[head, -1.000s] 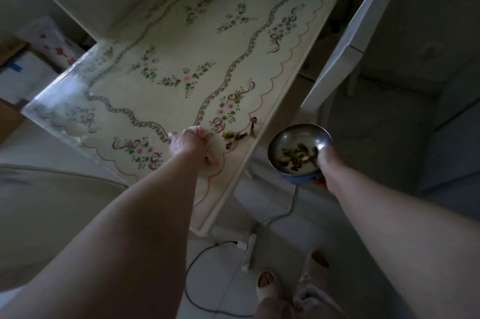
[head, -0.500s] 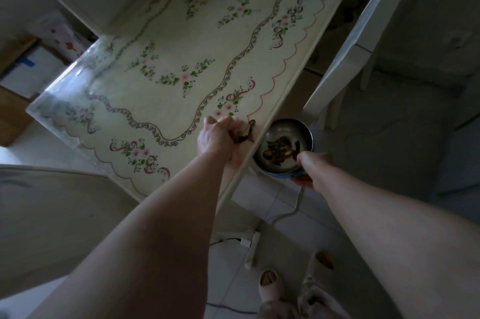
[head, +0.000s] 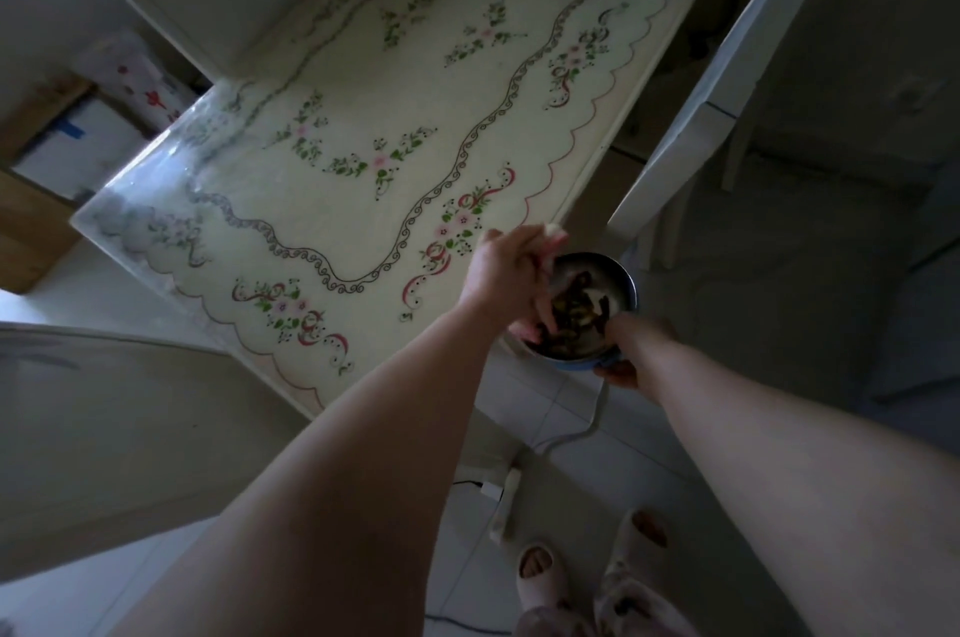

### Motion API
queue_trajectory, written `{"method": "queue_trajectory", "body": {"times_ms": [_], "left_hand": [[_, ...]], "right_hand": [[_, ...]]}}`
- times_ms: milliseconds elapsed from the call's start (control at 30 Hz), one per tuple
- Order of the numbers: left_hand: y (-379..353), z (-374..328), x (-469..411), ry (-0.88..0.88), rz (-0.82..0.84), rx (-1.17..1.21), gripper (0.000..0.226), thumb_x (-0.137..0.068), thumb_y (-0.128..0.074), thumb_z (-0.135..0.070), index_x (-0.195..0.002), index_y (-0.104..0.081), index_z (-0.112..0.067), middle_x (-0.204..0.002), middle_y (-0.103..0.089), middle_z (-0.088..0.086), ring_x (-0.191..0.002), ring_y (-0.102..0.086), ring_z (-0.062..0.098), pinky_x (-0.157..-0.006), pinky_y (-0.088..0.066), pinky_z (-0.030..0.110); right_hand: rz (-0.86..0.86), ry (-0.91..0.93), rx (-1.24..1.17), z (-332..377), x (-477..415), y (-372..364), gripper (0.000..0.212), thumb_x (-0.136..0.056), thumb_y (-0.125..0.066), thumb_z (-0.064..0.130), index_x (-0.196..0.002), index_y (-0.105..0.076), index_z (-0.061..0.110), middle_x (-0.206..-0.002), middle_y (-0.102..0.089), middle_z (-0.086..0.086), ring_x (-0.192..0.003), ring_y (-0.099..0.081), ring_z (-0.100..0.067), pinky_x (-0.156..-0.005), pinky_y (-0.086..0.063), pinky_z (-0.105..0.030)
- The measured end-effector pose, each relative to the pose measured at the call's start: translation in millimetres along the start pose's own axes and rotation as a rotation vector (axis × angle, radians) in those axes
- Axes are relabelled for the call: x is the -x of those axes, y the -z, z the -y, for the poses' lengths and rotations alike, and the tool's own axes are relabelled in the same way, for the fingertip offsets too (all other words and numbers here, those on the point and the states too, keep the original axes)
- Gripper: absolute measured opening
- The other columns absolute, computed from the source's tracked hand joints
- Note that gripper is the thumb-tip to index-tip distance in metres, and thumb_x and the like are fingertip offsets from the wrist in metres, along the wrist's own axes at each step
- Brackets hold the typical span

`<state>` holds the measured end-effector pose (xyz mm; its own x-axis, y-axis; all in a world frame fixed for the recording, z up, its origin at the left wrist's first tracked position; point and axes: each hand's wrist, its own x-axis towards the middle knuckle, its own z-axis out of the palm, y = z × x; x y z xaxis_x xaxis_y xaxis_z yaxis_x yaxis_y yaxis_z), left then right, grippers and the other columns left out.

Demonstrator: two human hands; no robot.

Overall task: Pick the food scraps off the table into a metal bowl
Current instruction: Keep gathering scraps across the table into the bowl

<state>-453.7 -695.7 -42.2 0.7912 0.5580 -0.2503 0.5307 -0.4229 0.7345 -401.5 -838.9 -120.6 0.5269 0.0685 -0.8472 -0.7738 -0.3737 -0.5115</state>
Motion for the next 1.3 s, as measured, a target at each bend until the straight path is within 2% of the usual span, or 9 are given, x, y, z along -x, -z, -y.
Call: {"method": "queue_trajectory", "body": {"times_ms": [67, 200, 267, 367, 467, 733, 900, 1033, 1300], "left_hand": [[20.7, 5.0, -2.5, 0.085, -0.099, 0.224, 0.034, -0.097, -0.051, -0.023, -0.121, -0.058, 0.000, -0.101, -0.062, 0.026, -0.058, -0.069, 0.027, -0.052, -0.058, 0.038], [67.8, 29.7, -8.0, 0.187, -0.289, -0.165, 0.032, -0.086, -0.070, -0.021, -0.117, -0.066, -0.028, -0.120, -0.044, 0.007, -0.076, -0.055, 0.017, -0.072, -0.052, 0.028], [86.2, 47.8, -1.5, 0.310, -0.240, -0.355, 0.042, -0.085, -0.070, -0.018, -0.125, -0.063, -0.027, -0.133, -0.042, 0.013, -0.074, -0.047, 0.013, -0.069, -0.051, 0.028], [96.1, 70.7, 19.9, 0.491, -0.035, -0.339, 0.056, -0.069, -0.084, -0.009, -0.117, -0.058, -0.021, -0.132, -0.038, 0.014, -0.094, -0.053, 0.027, -0.090, -0.053, 0.041], [99.3, 87.1, 39.4, 0.440, -0.017, -0.481, 0.086, -0.053, -0.091, -0.006, -0.127, -0.050, -0.022, -0.141, -0.029, 0.012, -0.119, -0.045, 0.036, -0.099, -0.047, 0.047], [112.7, 100.0, 48.3, 0.417, 0.012, -0.678, 0.112, -0.061, -0.089, -0.032, -0.149, -0.022, -0.013, -0.141, -0.025, 0.013, -0.133, -0.026, 0.033, -0.109, -0.033, 0.043], [118.6, 102.4, 20.3, 0.490, -0.051, -0.537, 0.106, -0.070, -0.084, -0.022, -0.151, -0.018, -0.011, -0.146, -0.021, 0.013, -0.137, -0.022, 0.033, -0.108, -0.034, 0.045], [126.7, 100.1, -20.3, 0.583, -0.204, -0.377, 0.061, -0.097, -0.047, -0.014, -0.151, -0.018, -0.011, -0.146, -0.022, 0.014, -0.135, -0.024, 0.031, -0.107, -0.032, 0.043], [144.9, 102.3, -124.4, 0.786, -0.401, -0.360, 0.054, -0.102, -0.029, -0.012, -0.153, -0.013, -0.009, -0.147, -0.019, 0.017, -0.134, -0.020, 0.036, -0.110, -0.029, 0.049]], "right_hand": [[-0.022, -0.003, -0.028, -3.8, 1.3, 4.2, 0.036, -0.085, -0.053, 0.014, -0.119, -0.056, 0.004, -0.103, -0.062, -0.020, -0.063, -0.058, -0.028, -0.033, -0.046, -0.025], [-0.130, 0.009, -0.065, -7.0, 16.7, 10.5, 0.042, -0.087, -0.048, 0.039, -0.113, -0.058, 0.007, -0.100, -0.064, -0.015, -0.059, -0.058, -0.027, -0.036, -0.047, -0.025], [-0.131, 0.046, -0.079, -4.5, 33.1, 11.6, 0.029, -0.090, -0.044, 0.026, -0.107, -0.056, 0.008, -0.085, -0.056, -0.013, -0.058, -0.054, -0.027, -0.040, -0.045, -0.026], [-0.065, 0.079, -0.088, 1.8, 64.7, 7.5, 0.014, -0.084, -0.040, 0.005, -0.092, -0.051, 0.004, -0.074, -0.049, -0.013, -0.055, -0.053, -0.026, -0.044, -0.042, -0.026], [0.023, 0.148, -0.137, 10.7, 93.9, -10.7, 0.016, -0.082, -0.041, 0.000, -0.095, -0.049, 0.004, -0.075, -0.050, -0.012, -0.057, -0.054, -0.024, -0.034, -0.044, -0.017], [0.031, 0.269, -0.068, 53.0, 105.2, -77.7, 0.034, -0.072, -0.054, 0.009, -0.105, -0.060, 0.003, -0.090, -0.065, -0.018, -0.049, -0.060, -0.022, -0.039, -0.046, -0.021], [0.097, 0.280, 0.028, 86.0, 92.5, -110.3, 0.024, -0.079, -0.051, 0.002, -0.103, -0.056, 0.002, -0.090, -0.060, -0.019, -0.054, -0.056, -0.024, -0.030, -0.042, -0.018], [0.138, 0.296, 0.107, 125.5, 62.5, -130.2, 0.040, -0.082, -0.046, 0.000, -0.121, -0.049, 0.002, -0.108, -0.058, -0.021, -0.060, -0.058, -0.026, -0.032, -0.041, -0.019], [0.179, 0.303, 0.221, 245.1, -13.2, -146.9, 0.043, -0.082, -0.045, 0.000, -0.125, -0.049, 0.002, -0.104, -0.059, -0.019, -0.060, -0.058, -0.026, -0.039, -0.047, -0.025]]}}
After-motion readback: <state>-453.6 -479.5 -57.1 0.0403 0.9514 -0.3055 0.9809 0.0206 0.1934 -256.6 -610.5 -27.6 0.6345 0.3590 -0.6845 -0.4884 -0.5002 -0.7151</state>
